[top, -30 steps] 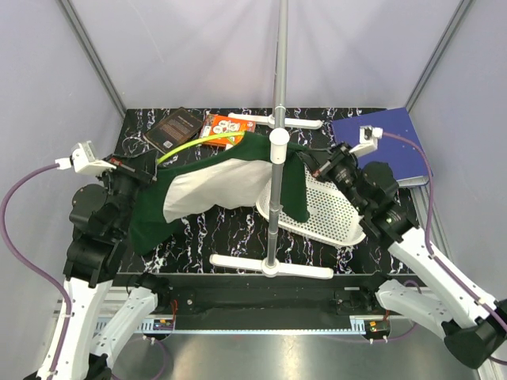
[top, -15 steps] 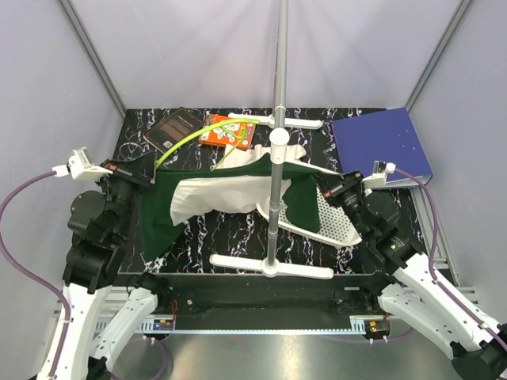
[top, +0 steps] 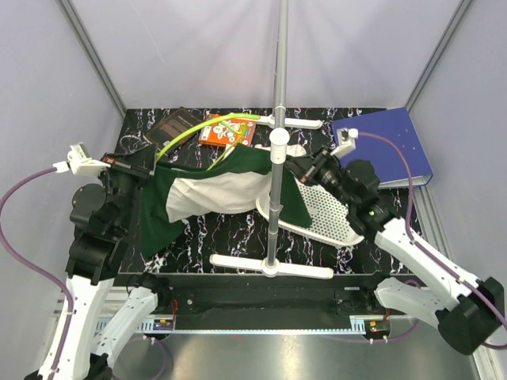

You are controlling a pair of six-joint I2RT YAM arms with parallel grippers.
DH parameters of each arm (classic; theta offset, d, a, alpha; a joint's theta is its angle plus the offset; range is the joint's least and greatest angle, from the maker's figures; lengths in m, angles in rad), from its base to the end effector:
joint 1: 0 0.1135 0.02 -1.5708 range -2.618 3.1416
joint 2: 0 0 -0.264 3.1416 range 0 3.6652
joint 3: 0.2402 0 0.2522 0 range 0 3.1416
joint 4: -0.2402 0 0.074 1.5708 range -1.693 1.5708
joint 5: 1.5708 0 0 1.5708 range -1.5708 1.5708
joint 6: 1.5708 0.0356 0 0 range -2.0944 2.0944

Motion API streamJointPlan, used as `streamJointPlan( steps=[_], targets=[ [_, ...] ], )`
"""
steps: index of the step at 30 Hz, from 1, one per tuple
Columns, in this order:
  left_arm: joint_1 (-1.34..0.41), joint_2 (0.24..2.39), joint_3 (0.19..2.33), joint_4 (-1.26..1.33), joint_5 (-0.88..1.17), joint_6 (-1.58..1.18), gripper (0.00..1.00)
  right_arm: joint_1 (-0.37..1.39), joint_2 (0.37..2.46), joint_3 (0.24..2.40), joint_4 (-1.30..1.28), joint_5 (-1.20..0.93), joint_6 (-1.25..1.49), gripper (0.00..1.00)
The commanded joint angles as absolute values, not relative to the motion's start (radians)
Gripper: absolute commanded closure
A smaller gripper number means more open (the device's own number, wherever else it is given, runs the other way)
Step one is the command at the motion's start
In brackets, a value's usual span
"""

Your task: Remove the t-shirt from the hanger

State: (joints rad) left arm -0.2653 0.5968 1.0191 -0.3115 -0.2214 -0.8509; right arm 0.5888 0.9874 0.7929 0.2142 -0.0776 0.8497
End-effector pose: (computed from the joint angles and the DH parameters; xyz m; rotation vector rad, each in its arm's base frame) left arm 0.1068 -0.0209 0.4290 -0.6095 1.3782 -0.7439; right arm 0.1947 0.1333 0.3475 0.1524 1.6725 1.1766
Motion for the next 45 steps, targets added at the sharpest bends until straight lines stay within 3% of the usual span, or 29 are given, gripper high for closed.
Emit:
streamJointPlan(
  steps=[1,6,12,17,24,35,45],
  targets=[
    [-0.259,0.653,1.069,-0.091,-0.128,-1.003,1.00,0.581,1.096,0.925,0.333,-0.395,0.730,1.00],
    [-0.258,0.716,1.075,0.042,0.036,-1.153,1.00,0.583,1.222,1.028,0.354,-0.596,0.756,1.00],
    [-0.258,0.746,1.109,0.135,0.166,-1.252,1.00,0.581,1.215,1.060,0.293,-0.500,0.743,1.00],
    [-0.258,0.674,1.209,-0.124,0.071,-1.047,1.00,0.555,1.175,1.144,0.126,-0.295,0.706,1.00],
    [-0.259,0.525,1.183,-0.435,-0.083,-0.801,1.00,0.447,1.092,1.267,0.046,-0.219,0.726,1.00],
    [-0.258,0.342,1.057,-0.610,-0.184,-0.712,1.00,0.440,1.166,1.713,-0.268,0.041,0.572,1.00],
    [-0.259,0.273,1.023,-0.672,-0.203,-0.692,1.00,0.440,1.362,2.266,-0.429,0.024,0.410,1.00]
  ],
)
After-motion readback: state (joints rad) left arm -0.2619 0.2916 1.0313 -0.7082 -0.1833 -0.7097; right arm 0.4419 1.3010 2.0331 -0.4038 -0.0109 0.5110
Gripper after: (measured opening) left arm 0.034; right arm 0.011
